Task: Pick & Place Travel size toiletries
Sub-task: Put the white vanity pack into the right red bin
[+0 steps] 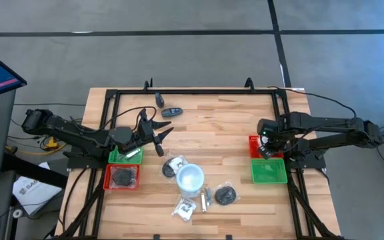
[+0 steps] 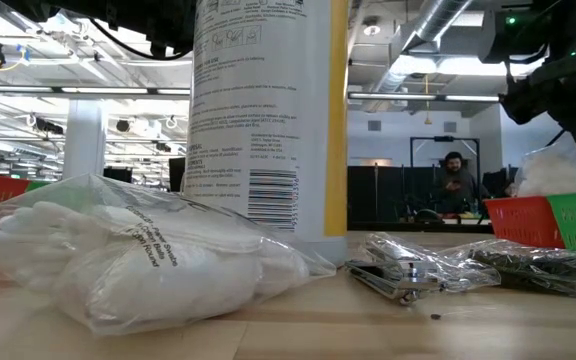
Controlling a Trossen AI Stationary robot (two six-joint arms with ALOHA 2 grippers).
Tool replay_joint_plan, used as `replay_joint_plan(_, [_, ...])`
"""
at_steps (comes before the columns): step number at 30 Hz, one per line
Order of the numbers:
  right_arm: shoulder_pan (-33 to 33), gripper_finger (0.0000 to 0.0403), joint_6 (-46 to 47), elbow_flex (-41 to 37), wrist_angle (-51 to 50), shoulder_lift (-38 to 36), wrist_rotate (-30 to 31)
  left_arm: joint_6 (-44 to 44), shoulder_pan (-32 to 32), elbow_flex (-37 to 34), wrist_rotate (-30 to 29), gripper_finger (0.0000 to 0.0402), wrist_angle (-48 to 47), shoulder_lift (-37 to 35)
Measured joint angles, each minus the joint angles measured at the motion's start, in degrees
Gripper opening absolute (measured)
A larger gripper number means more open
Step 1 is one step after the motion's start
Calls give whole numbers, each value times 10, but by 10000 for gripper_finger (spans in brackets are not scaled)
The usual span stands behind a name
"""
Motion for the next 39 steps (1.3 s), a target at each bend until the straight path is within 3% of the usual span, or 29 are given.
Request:
replay_joint_plan(16, [-1,78,-12,1,13,0,0,0,0,0,0,104,0,0])
replay_joint_plan(39, [-93,83,-80,29,-15,0,1,0,0,0,0,104,0,0])
